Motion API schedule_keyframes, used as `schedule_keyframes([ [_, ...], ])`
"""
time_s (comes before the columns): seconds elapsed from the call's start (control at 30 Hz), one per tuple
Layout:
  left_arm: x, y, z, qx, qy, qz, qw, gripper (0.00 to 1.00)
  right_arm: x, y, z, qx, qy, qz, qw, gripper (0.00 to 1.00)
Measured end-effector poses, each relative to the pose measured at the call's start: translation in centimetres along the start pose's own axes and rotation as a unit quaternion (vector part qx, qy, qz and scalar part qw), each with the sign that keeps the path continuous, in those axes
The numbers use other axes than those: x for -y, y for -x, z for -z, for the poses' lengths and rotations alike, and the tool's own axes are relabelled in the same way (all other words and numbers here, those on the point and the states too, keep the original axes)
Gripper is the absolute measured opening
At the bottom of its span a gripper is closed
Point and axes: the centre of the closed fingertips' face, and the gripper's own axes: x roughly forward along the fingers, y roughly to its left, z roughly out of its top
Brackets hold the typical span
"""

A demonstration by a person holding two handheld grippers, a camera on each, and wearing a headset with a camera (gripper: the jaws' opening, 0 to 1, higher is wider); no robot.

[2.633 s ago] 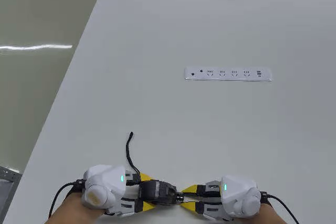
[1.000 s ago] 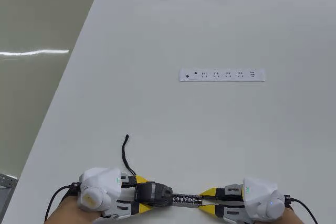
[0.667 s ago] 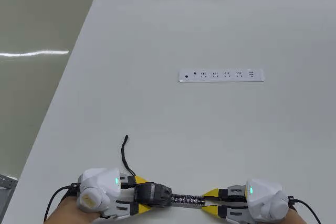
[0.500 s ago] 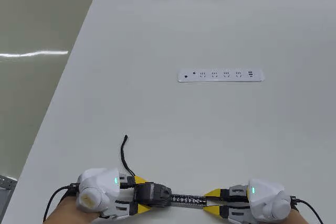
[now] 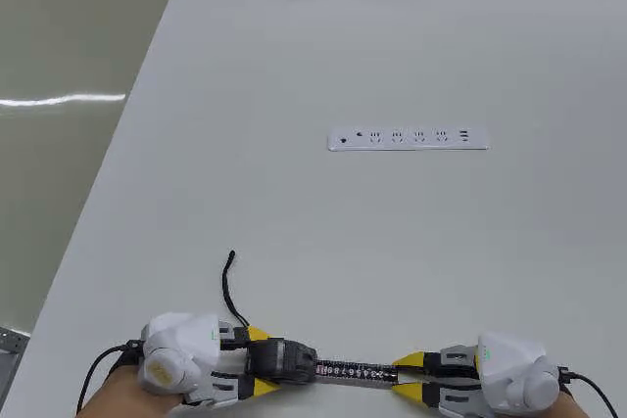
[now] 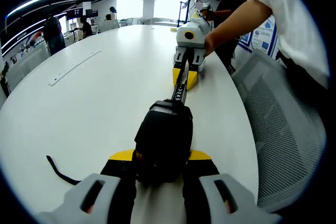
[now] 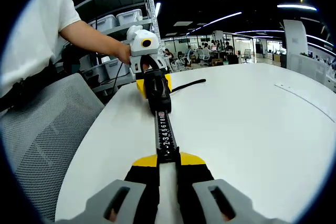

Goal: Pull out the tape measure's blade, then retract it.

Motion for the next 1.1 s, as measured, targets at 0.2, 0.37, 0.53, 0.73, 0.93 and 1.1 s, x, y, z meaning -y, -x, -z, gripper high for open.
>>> schedule_keyframes([
  [0.2, 0.0, 0.0, 0.0, -0.001, 0.001, -0.001, 1.0000, 0.30, 0.0, 0.4, 0.0, -0.002, -0.001, 0.001, 1.0000, 0.09],
  [0.37, 0.0, 0.0, 0.0, -0.001, 0.002, 0.000, 1.0000, 0.30, 0.0, 0.6, 0.2, -0.003, -0.005, 0.001, 1.0000, 0.09],
  [0.53, 0.0, 0.0, 0.1, 0.000, 0.002, 0.000, 1.0000, 0.30, 0.2, 1.0, 0.4, -0.003, -0.006, 0.002, 1.0000, 0.09],
  [0.73, 0.0, 0.0, 0.1, 0.000, 0.003, -0.003, 1.0000, 0.30, 0.4, 1.4, 0.6, -0.004, -0.009, 0.005, 0.9999, 0.09],
  [0.93, 0.0, 0.0, 0.0, 0.000, 0.004, -0.002, 1.0000, 0.30, 0.4, 1.9, 1.0, -0.006, -0.008, 0.009, 0.9999, 0.09],
  [1.1, 0.0, 0.0, 0.1, 0.000, 0.004, -0.001, 1.0000, 0.30, 0.4, 2.4, 1.2, -0.006, -0.009, 0.012, 0.9999, 0.09],
])
